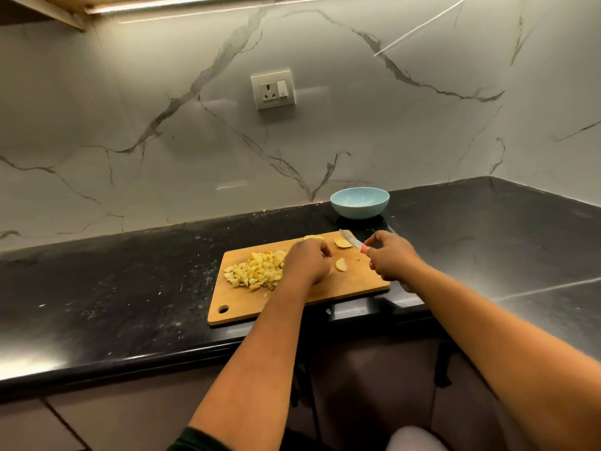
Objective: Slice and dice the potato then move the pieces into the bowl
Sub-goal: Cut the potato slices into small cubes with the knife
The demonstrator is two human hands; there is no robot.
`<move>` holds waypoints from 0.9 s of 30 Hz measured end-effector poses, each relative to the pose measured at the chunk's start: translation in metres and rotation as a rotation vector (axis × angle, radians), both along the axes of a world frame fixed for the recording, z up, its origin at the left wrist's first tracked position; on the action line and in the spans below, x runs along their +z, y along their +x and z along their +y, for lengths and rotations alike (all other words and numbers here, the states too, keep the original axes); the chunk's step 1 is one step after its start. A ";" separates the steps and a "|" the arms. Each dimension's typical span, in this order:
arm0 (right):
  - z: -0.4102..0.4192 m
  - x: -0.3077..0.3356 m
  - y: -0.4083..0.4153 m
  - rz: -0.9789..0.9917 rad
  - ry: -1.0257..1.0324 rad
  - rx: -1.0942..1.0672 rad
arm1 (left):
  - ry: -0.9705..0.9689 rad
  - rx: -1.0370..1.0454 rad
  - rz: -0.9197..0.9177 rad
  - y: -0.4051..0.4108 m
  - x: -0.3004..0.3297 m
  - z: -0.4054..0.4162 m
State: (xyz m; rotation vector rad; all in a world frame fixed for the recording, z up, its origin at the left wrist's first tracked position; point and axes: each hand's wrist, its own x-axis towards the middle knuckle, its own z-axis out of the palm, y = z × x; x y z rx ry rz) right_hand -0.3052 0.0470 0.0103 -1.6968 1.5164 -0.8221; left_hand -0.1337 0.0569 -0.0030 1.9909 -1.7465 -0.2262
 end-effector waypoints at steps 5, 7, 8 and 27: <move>0.014 0.029 -0.003 0.496 -0.214 0.035 | -0.053 -0.035 -0.071 -0.001 -0.018 0.008; 0.018 0.031 0.001 0.566 -0.199 0.056 | -0.120 0.013 -0.040 -0.004 -0.025 0.009; 0.020 0.029 0.004 0.590 -0.179 0.078 | -0.143 0.039 -0.020 -0.006 -0.026 0.010; 0.033 0.018 0.022 0.667 -0.206 0.083 | -0.235 0.028 -0.069 -0.009 -0.033 0.011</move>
